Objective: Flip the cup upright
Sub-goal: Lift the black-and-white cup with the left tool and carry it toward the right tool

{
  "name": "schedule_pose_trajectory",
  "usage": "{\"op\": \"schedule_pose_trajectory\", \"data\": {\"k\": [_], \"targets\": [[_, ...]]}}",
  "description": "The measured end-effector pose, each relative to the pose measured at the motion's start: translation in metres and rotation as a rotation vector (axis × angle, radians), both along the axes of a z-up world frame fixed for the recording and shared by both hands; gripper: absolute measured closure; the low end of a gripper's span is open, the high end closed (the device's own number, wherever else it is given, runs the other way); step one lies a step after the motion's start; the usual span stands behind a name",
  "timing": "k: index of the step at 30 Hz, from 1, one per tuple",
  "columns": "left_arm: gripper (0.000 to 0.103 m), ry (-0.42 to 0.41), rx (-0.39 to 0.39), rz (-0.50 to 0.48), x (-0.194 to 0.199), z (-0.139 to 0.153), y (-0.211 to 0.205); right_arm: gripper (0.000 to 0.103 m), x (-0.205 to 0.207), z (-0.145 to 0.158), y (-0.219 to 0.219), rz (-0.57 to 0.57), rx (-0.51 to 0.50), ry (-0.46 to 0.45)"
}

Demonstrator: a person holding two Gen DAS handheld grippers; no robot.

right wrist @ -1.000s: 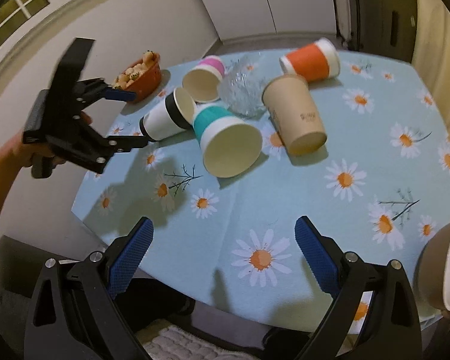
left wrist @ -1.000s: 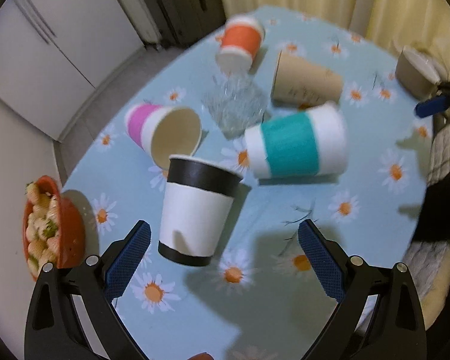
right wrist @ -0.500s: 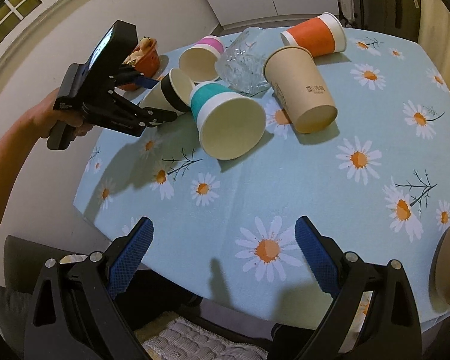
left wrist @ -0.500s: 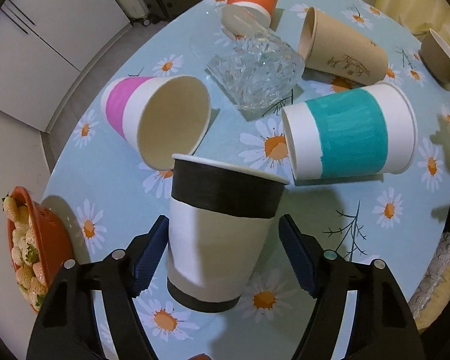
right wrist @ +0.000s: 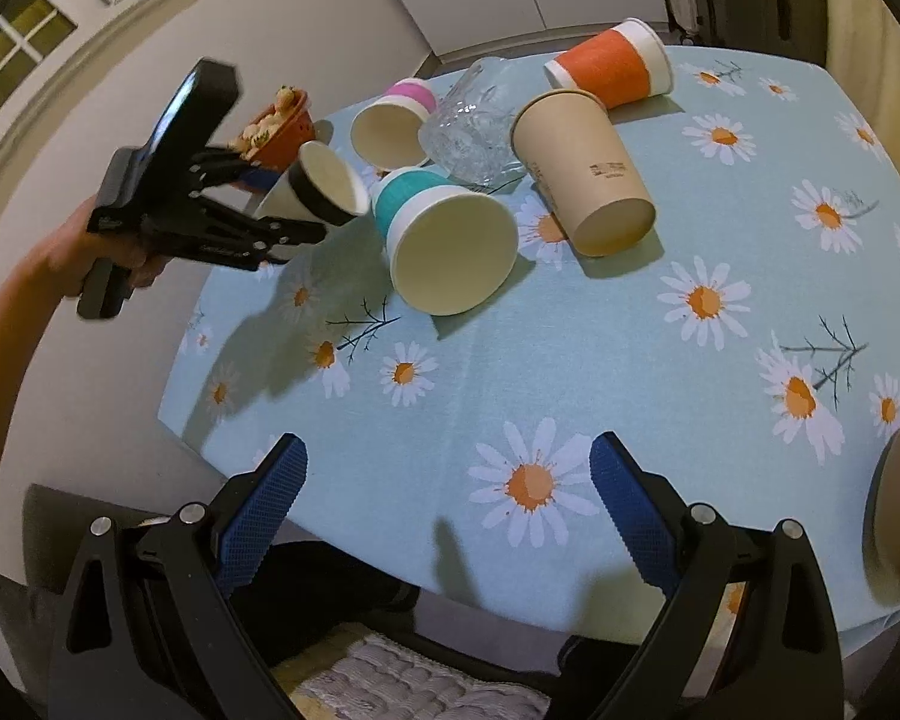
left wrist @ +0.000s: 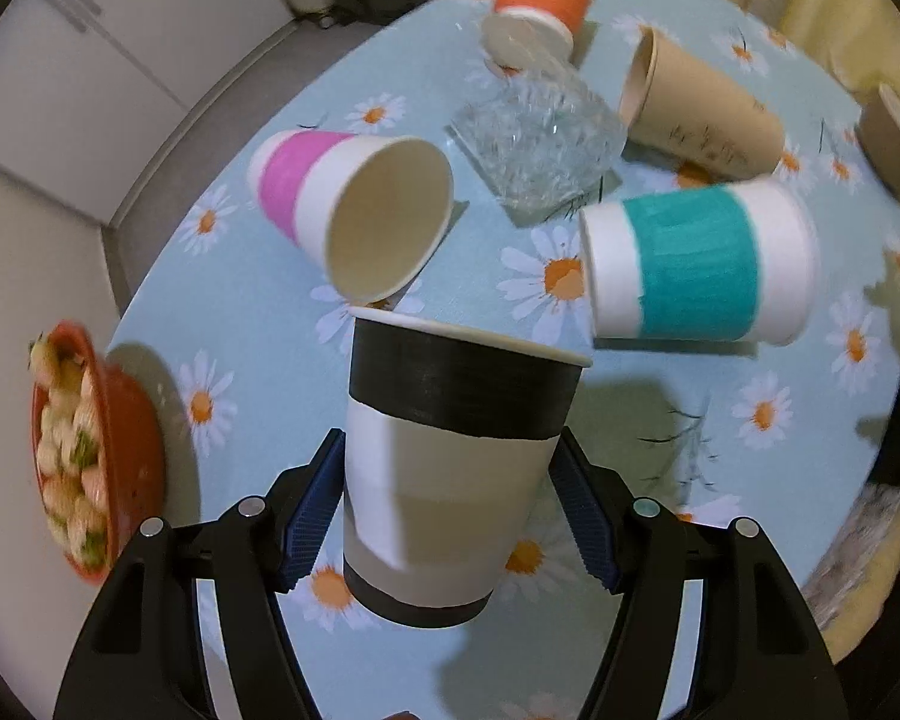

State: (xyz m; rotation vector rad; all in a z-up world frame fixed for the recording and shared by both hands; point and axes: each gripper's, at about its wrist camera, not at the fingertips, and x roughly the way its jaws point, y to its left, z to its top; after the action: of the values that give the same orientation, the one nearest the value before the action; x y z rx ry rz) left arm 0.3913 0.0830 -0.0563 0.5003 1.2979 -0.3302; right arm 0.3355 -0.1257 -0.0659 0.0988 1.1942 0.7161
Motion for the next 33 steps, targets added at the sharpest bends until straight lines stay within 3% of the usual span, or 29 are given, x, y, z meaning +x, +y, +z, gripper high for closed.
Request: {"op": "schedule_pose_trajectory", "data": {"k": [2, 7, 15, 22, 28, 33], "targets": [[0.037, -0.001, -0.049, 0.03, -0.008, 0.011, 0.0, 0.009, 0.0, 0.003, -0.006, -0.014, 0.026, 0.013], [0.037, 0.001, -0.291, 0.23, -0.034, 0.04, 0.01, 0.009, -0.001, 0.018, -0.019, -0.045, 0.088, 0.034], [0.037, -0.008, -0.54, 0.496, -0.087, 0.052, 0.006, 0.009, -0.009, 0.031, -0.03, -0.051, 0.141, 0.08], [0.037, 0.049, -0.662, 0.754, -0.12, 0.029, 0.011, 0.009, -0.018, 0.04, -0.041, -0.038, 0.15, 0.135], [0.037, 0.091, -0.726, 0.836, -0.139, 0.008, -0.01, 0.009, -0.027, 0.042, -0.05, -0.035, 0.153, 0.162], [0.037, 0.114, -0.741, 0.848, -0.135, -0.006, -0.04, 0.009, -0.032, 0.038, -0.055, -0.036, 0.152, 0.177]]}}
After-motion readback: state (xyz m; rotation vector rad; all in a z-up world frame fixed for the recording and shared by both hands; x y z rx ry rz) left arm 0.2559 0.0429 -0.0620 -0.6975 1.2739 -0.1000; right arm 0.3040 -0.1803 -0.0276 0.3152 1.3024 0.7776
